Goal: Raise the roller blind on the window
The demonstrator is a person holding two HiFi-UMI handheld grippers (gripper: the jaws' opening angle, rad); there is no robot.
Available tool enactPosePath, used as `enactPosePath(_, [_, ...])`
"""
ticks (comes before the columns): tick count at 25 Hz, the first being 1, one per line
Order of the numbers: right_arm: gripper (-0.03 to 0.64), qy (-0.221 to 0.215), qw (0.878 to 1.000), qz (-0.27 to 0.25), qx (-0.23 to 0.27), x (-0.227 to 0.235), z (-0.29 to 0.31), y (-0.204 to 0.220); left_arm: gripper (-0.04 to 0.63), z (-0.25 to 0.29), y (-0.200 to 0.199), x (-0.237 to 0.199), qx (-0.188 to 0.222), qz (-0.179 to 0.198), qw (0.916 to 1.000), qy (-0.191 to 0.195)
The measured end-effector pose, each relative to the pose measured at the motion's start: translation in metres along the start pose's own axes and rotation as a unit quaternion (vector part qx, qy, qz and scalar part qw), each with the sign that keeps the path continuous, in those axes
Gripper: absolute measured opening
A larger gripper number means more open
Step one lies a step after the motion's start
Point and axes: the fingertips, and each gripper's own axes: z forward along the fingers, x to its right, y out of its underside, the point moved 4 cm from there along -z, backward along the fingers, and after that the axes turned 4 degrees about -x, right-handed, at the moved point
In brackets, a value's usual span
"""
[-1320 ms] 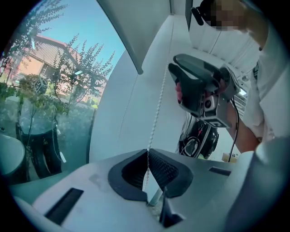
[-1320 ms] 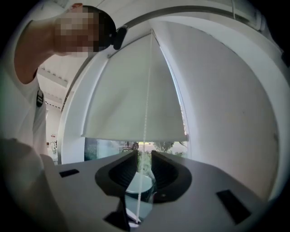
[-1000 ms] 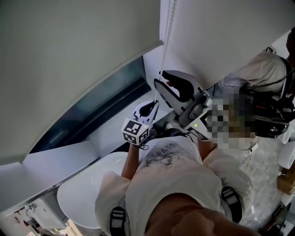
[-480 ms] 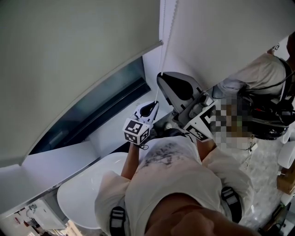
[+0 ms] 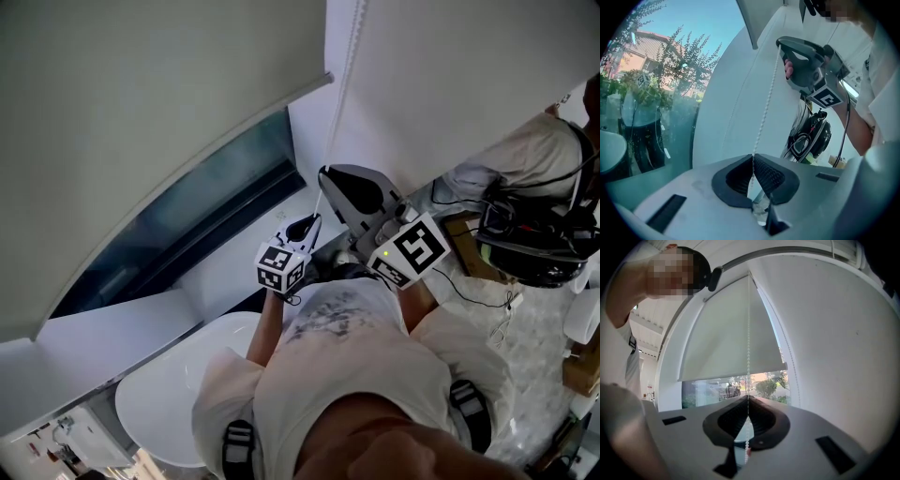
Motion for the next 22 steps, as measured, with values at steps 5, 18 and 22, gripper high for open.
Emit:
enactPosePath(5, [0.063,0.003,1.0,-0.001,-0.013,-0.004,0.005,0.014,0.014,0.001,0.013,-0.008,-0.014,-0.009,0.9999,0.001])
enactPosePath(18, [0.061,0.004,0.998,0.007,-0.06,-0.005,0.006,0.06,0.014,0.014,0.055,-0.017,-0.058,-0.036,0.9976,-0.001])
enactPosePath(22, [0.061,0.004,0.997,0.011,-0.073,-0.007,0.004,0.071,0.013,0.015,0.067,-0.018,-0.073,-0.044,0.9964,-0.001])
